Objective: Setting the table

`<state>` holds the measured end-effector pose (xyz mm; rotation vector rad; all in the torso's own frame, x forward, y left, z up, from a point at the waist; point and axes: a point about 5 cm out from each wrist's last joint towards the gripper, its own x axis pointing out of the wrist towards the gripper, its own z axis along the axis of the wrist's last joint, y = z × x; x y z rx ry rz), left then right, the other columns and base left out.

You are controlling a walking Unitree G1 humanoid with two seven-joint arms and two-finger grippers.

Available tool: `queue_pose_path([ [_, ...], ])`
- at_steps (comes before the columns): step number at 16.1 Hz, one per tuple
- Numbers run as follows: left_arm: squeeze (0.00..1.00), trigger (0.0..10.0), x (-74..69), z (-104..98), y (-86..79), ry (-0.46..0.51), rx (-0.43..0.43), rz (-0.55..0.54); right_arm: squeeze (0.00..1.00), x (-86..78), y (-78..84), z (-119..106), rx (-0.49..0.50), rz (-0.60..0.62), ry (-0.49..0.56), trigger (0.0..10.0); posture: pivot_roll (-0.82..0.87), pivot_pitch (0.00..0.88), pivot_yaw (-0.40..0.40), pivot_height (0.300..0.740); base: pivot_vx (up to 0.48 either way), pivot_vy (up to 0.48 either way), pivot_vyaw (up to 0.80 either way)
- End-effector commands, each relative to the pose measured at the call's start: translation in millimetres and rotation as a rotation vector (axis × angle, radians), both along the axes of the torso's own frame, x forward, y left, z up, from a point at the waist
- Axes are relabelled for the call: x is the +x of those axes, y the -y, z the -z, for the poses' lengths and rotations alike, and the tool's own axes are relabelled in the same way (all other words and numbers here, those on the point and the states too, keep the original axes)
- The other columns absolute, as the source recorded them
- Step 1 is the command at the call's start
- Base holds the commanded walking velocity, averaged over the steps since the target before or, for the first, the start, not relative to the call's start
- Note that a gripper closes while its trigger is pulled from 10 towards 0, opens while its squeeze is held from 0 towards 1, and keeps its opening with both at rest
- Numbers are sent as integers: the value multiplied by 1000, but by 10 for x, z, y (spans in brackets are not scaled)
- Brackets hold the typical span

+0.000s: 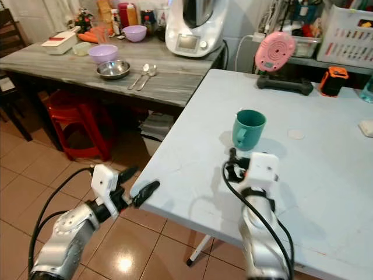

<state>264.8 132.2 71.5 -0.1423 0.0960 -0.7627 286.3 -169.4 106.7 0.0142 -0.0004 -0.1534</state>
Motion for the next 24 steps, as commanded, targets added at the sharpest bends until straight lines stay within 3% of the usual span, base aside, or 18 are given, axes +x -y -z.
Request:
queue_pose_path([
  [1,0,10000,-4,-51,15,20,12,31,0,59,-21,-42,-8,6,21,10000,-50,0,15,740,0,0,0],
  [7,0,10000,-59,-70,30,20,12,80,0,294,-36,-58,-50,42,19,10000,-39,0,21,740,0,0,0],
  [18,0,10000,-40,-84,47,69,45,65,0,618,26,-131,-76,77,29,10000,-26,0,23,740,0,0,0],
  [24,0,10000,-67,-103,56,73,44,66,0,652,73,-35,-94,101,-12,10000,-9,0,16,740,0,0,0],
])
